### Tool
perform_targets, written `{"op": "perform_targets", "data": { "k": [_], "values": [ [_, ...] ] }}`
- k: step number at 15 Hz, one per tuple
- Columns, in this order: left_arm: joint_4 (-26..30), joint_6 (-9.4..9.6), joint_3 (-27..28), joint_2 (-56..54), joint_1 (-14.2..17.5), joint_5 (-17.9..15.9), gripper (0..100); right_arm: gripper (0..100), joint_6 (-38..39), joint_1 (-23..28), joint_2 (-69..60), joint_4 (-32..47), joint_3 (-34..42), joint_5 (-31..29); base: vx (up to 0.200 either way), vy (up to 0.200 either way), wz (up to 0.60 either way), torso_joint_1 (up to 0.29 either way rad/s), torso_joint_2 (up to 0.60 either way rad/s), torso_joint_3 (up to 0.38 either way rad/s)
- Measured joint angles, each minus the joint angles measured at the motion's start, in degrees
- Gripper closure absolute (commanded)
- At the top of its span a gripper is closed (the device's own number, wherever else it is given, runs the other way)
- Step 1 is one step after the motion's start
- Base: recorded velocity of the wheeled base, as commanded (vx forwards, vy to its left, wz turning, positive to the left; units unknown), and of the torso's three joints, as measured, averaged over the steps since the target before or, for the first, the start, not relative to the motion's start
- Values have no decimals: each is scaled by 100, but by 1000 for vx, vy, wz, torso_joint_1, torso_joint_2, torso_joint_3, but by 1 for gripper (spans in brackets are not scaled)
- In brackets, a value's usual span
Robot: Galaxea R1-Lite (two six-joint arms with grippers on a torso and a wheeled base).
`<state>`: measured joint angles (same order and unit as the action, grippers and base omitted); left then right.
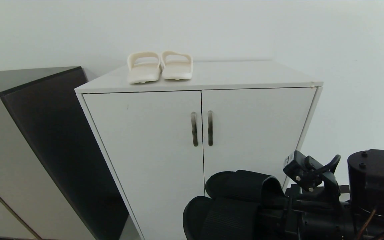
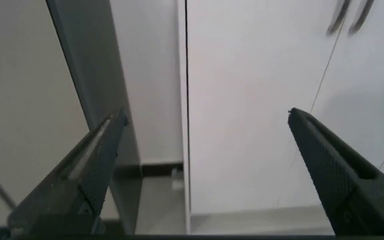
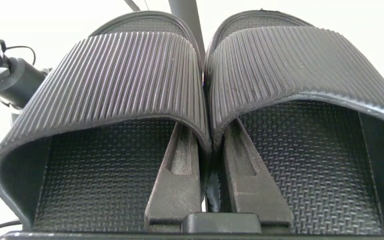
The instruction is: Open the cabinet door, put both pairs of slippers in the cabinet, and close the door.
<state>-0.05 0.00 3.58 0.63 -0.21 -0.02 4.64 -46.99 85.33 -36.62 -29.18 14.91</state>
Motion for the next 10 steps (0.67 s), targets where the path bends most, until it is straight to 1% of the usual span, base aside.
{"op": "perform_targets", "data": {
  "k": [1,2,3,4,6,8,9,10],
  "values": [
    [34,-100,311,137,-23,-40,0,100,0,0,2,0,0,2,0,0,0,-71,456,364],
    [73,-139,560,372,-65,-143,0,100,0,0,2,0,0,0,0,0,0,-51,452,383],
    [62,-166,807,708,-119,-372,0,100,-24,0,9,-2,-5,2,0,0,0,-46,437,408],
    [-39,-178,1017,1115,-180,-719,0,100,-30,0,16,2,-5,2,0,0,0,-36,339,315],
    [-422,-196,1278,1920,-260,-1431,0,100,-33,-2,20,-2,-2,0,0,0,0,-7,161,149],
    [-1128,-199,1425,2809,-356,-2141,0,100,-33,-11,30,-2,0,2,0,0,0,-1,33,23],
    [-1456,-199,1488,3233,-483,-2394,0,100,-33,-11,37,0,0,2,0,0,0,0,0,0],
    [-1694,-199,1590,3629,-731,-2551,0,100,-33,-11,41,0,0,2,0,0,0,0,0,0]
  ]
}}
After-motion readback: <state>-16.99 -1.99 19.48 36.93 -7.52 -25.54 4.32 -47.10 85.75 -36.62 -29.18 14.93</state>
